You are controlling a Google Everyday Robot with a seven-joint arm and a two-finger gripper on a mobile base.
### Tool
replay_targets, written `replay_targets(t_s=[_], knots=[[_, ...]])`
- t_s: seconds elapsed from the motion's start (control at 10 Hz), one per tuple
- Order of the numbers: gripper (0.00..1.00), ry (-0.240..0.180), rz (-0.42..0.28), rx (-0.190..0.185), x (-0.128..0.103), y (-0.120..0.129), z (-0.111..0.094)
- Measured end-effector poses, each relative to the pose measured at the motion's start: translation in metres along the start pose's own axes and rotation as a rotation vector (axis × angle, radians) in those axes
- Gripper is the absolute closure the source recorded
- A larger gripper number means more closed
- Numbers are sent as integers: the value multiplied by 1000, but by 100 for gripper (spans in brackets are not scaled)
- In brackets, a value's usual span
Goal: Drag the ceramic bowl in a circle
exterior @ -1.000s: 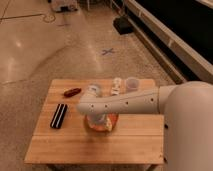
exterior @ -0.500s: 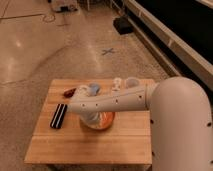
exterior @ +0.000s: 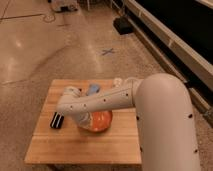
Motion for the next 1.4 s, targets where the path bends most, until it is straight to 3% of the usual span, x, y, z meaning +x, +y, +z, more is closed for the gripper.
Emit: replay_targets(t_s=[0.4, 0.6, 0.9, 1.1, 1.2, 1.4], knots=[[90, 0, -23, -3, -14, -29, -9], [71, 3, -8, -13, -12, -25, -11], [47, 6, 38, -38, -3, 7, -14], [27, 5, 87, -62, 1, 48, -12], [21, 4, 113, -70, 2, 65, -12], [20, 2, 171, -68, -1, 98, -11]])
